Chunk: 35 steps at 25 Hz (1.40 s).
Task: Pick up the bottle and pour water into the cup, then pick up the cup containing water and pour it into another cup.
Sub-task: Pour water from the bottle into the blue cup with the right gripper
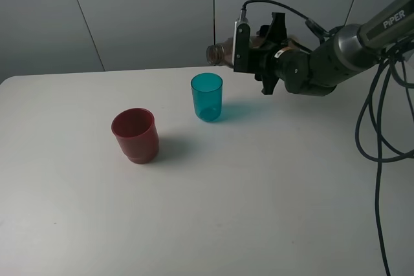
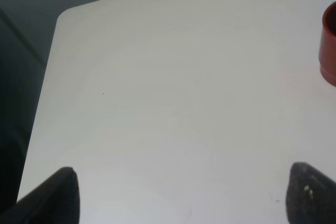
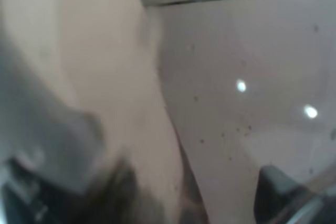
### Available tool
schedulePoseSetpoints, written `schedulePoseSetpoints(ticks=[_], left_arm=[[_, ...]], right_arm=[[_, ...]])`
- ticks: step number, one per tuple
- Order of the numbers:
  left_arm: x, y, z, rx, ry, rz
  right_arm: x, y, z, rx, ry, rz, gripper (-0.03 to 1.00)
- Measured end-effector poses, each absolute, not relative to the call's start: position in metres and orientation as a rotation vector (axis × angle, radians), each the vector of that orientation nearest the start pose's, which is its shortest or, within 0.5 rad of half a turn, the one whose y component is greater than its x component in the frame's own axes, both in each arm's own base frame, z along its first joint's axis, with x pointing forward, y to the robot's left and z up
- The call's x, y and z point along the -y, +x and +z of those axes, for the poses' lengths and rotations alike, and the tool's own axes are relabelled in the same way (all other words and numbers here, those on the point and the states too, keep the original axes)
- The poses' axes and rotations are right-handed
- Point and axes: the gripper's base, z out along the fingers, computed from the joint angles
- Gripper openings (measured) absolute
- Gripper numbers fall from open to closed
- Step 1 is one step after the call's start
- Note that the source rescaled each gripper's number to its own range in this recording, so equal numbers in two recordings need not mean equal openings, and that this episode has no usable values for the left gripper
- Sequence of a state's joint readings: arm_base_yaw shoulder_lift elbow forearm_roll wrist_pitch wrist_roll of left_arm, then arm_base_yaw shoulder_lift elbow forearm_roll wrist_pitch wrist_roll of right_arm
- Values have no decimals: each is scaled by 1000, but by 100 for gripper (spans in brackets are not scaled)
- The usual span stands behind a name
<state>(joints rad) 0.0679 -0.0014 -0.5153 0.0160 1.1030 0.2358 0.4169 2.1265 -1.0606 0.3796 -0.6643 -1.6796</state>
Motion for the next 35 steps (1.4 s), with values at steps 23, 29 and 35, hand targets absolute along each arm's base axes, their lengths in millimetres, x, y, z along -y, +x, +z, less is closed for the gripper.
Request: schedulePoseSetpoints(ticks=[23,29,35], left_arm=[[-1,-9,278,-2069,173,206],[-1,-9,278,-2069,173,206],[-1,-9,278,-2069,173,206]], right_arm=[[-152,396,119,-1235,-1592,-999,0],[-152,396,119,-1208,-1618,-1025,0],[-151,397,121,-1175,-1627,-1062,0]])
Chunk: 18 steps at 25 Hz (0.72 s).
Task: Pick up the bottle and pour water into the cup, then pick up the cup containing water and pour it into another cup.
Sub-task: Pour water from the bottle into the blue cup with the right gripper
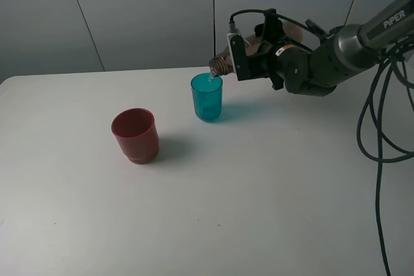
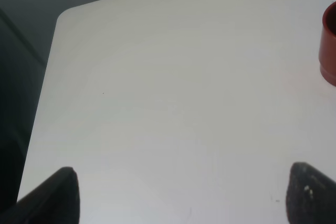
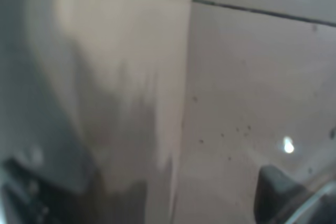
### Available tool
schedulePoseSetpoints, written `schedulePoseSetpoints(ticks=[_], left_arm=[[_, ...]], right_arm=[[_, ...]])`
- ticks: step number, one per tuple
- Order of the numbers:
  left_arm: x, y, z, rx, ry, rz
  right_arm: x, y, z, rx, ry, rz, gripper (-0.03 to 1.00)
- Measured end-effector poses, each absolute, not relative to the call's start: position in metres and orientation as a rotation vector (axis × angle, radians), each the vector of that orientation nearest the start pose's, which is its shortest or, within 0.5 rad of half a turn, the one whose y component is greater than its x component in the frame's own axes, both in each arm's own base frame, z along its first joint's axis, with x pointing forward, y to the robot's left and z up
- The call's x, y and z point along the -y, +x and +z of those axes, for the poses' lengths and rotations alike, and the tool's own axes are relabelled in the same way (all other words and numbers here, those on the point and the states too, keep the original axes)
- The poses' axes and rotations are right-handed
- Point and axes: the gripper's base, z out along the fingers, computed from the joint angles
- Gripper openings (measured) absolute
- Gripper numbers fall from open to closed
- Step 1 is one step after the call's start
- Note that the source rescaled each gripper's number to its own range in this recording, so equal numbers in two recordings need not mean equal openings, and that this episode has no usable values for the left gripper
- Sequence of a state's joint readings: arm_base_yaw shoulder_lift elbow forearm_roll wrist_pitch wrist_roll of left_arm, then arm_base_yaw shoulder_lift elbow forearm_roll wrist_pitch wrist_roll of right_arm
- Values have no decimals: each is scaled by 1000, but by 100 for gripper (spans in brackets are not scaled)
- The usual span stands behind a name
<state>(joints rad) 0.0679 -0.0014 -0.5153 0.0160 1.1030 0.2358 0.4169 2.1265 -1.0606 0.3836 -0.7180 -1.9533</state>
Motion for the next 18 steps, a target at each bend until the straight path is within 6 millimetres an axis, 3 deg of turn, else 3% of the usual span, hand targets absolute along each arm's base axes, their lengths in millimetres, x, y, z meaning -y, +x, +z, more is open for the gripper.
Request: schedulePoseSetpoints(ticks=[18], left_arm=[[-1,-9,278,-2069,173,206]], right_arm=[[-151,398,122,-1121,-1668,-1115,0]])
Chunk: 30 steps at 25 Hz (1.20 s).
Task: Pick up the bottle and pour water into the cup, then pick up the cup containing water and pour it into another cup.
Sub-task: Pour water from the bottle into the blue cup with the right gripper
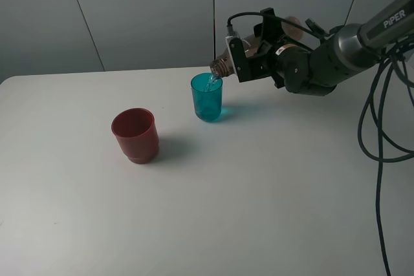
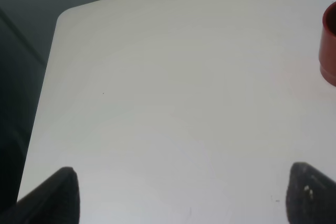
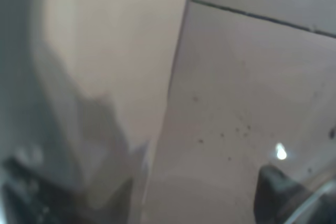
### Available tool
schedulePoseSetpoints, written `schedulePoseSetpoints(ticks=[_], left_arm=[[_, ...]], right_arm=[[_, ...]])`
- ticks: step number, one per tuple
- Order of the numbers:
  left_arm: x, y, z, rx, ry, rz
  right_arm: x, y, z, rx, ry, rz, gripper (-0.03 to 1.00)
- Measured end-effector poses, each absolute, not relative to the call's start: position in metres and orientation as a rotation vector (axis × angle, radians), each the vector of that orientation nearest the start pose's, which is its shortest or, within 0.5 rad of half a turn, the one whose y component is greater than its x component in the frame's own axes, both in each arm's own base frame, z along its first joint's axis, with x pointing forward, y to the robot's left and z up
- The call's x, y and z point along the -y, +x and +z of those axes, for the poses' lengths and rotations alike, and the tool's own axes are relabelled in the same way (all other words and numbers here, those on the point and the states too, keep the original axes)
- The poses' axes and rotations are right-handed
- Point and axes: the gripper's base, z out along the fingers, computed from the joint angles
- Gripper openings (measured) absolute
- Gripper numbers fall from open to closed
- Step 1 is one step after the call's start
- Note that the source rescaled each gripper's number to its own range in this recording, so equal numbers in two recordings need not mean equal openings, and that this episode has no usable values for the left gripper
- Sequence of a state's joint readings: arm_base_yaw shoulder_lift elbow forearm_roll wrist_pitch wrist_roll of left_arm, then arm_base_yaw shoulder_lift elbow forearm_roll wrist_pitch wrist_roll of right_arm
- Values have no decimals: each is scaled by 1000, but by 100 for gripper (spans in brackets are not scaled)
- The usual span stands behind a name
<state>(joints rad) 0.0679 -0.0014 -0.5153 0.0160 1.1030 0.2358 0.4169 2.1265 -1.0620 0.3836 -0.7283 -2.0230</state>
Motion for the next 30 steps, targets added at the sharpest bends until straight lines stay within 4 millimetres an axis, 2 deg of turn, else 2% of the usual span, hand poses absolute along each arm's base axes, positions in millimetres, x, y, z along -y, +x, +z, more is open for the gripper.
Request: schedulePoseSetpoints(ticks=[30], left_arm=[[-1,-9,278,-2069,173,206]], right_arm=[[-157,401,129,-984,-1717,-1176,0]])
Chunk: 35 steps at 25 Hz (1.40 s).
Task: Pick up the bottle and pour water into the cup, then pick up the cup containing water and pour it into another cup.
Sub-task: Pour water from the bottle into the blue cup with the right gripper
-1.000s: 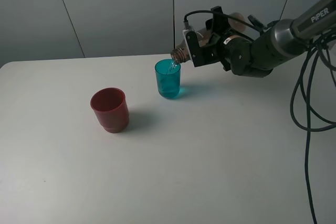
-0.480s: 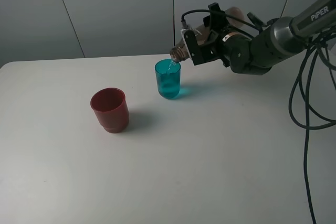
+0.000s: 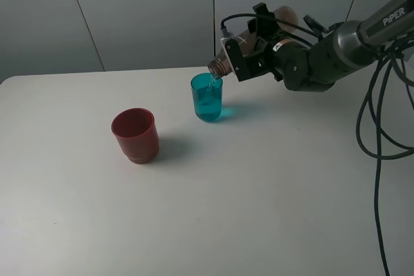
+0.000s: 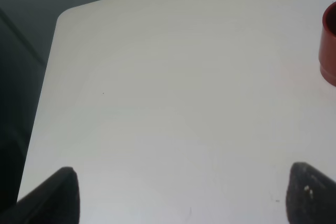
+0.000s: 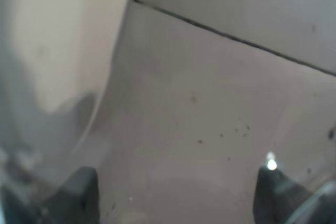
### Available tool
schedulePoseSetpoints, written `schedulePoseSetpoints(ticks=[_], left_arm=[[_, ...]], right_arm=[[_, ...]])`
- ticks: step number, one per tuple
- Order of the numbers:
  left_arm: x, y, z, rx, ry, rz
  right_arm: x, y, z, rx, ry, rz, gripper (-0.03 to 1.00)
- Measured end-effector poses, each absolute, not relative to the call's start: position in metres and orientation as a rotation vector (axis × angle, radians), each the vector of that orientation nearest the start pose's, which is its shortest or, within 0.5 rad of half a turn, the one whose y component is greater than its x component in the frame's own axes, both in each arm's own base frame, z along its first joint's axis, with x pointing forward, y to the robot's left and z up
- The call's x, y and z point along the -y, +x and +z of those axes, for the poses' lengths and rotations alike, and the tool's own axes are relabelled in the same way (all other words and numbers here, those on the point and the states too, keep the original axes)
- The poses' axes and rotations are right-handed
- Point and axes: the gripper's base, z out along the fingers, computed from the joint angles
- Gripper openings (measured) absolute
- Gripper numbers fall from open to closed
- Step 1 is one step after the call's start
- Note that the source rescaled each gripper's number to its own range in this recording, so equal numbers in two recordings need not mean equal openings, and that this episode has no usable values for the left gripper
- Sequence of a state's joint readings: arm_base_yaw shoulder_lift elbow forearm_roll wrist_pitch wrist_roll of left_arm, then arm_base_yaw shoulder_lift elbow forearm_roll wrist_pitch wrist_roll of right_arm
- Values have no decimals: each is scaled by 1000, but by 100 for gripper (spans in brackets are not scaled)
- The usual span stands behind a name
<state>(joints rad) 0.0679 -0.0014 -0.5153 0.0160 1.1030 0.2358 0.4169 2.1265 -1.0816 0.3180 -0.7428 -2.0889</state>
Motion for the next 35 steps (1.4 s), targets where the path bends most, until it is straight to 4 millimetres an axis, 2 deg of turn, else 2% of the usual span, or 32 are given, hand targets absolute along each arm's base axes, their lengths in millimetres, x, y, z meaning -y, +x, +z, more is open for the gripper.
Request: schedulePoseSetpoints(ticks=[17,35], left_arm=[[-1,-9,278,-2069,169,203],[-1,-9,278,-2069,169,203]], right_arm=[[-166,403,137,-824,-1733,-1200,0],[-167,403,135,-819,-1751,-1176,0]])
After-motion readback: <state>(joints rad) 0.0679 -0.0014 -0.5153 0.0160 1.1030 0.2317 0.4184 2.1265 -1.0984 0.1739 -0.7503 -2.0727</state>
